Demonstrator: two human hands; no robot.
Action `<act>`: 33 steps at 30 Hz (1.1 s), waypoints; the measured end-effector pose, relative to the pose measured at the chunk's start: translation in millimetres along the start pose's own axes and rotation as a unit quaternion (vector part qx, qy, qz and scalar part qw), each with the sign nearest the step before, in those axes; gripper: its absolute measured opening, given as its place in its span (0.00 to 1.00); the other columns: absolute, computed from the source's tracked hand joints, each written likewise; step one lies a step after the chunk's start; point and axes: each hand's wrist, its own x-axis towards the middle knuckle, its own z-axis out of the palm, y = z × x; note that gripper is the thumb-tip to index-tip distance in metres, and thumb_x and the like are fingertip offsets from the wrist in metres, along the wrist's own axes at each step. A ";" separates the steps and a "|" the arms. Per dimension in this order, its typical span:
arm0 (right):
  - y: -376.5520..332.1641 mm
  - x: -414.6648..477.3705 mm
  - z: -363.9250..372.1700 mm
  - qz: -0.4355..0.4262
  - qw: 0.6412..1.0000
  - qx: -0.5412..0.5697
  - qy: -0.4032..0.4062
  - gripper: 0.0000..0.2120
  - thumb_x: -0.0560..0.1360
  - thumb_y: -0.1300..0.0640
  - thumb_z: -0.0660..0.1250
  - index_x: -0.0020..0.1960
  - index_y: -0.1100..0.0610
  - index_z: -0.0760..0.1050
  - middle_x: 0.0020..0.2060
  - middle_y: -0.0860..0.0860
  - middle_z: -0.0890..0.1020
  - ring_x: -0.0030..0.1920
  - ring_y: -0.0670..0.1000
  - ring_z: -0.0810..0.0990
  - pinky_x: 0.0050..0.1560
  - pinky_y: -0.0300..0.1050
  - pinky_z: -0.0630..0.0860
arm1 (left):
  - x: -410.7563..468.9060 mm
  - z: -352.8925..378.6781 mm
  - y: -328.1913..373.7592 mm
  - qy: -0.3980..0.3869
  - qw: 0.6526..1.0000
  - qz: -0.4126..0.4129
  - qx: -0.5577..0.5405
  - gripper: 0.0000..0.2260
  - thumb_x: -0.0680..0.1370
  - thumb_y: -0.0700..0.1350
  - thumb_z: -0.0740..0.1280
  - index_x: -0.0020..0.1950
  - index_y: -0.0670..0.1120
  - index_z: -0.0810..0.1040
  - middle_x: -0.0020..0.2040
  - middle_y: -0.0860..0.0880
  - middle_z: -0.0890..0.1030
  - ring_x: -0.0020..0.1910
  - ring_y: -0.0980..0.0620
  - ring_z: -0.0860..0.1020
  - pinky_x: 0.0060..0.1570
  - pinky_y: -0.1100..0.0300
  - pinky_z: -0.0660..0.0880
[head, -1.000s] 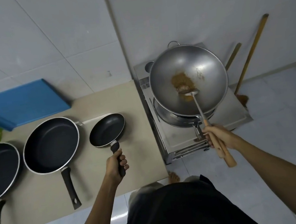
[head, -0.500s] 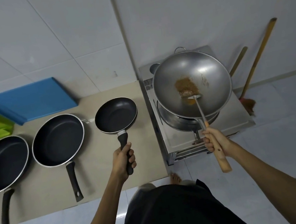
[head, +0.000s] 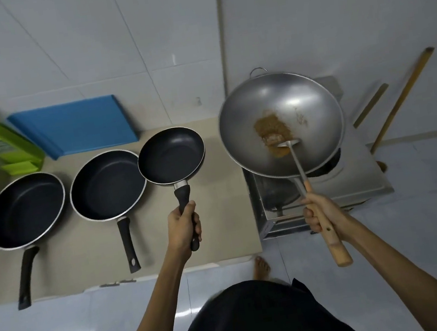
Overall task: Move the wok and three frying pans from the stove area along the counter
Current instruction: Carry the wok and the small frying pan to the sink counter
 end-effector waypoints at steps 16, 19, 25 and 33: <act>23.6 -85.3 323.3 0.039 0.985 -0.072 -0.151 0.12 0.80 0.59 0.54 0.38 0.54 0.65 0.20 0.49 0.69 0.14 0.46 0.65 0.16 0.31 0.62 | -119.7 -331.2 -22.3 0.182 0.982 0.049 -0.023 0.14 0.83 0.45 0.62 0.39 0.41 0.69 0.21 0.50 0.71 0.16 0.53 0.67 0.16 0.63 0.63; 27.0 -94.2 379.8 0.041 0.978 -0.108 -0.172 0.12 0.80 0.59 0.55 0.37 0.54 0.64 0.20 0.50 0.68 0.14 0.46 0.64 0.15 0.32 0.62 | -137.8 -384.9 -23.2 0.218 0.974 0.046 -0.037 0.15 0.82 0.47 0.63 0.37 0.43 0.69 0.22 0.48 0.71 0.17 0.50 0.66 0.18 0.65 0.61; 32.1 -104.3 482.8 0.035 0.957 -0.189 -0.215 0.11 0.77 0.60 0.59 0.37 0.56 0.66 0.20 0.50 0.68 0.15 0.46 0.64 0.16 0.32 0.59 | -163.2 -473.7 -12.9 0.293 0.952 0.063 -0.057 0.17 0.82 0.49 0.63 0.36 0.42 0.71 0.21 0.47 0.72 0.19 0.50 0.68 0.22 0.60 0.67; 22.5 -96.2 627.6 0.035 0.919 -0.280 -0.274 0.10 0.78 0.60 0.60 0.38 0.57 0.67 0.22 0.51 0.68 0.15 0.46 0.64 0.14 0.34 0.61 | -173.5 -581.6 -10.1 0.393 0.914 0.032 -0.091 0.17 0.81 0.49 0.62 0.35 0.43 0.69 0.21 0.49 0.72 0.17 0.52 0.68 0.18 0.64 0.65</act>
